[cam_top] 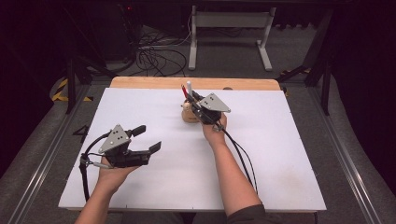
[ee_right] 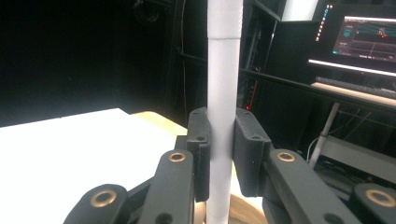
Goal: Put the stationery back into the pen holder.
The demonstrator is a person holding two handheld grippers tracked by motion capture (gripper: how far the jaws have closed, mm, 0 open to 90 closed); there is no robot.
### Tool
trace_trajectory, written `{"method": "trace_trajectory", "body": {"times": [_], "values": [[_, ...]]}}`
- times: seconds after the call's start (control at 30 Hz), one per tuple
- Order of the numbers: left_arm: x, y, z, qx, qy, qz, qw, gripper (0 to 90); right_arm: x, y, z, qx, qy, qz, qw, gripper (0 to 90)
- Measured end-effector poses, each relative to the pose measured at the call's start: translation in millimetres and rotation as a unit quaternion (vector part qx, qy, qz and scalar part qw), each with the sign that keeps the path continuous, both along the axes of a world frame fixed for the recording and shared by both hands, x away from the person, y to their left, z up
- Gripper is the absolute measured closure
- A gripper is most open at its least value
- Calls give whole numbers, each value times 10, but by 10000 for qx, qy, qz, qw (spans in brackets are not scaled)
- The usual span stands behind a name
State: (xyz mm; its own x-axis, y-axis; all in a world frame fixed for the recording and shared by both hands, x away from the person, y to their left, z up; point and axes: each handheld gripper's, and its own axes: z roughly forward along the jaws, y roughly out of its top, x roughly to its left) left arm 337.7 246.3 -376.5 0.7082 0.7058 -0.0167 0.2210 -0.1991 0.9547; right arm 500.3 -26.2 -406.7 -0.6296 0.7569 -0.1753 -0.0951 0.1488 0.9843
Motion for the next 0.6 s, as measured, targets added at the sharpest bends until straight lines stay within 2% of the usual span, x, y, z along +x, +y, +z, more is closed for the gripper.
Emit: {"method": "trace_trajectory", "body": {"times": [0.4,0.6], "values": [[-1,-3,-5,-16,37,-18,10000,202,57,13,-115,-264,264,-80,9993,782],[2,2,-5,-8,40,-17,10000,203,80,-7,-132,-301,360,-170,9988,747]]}}
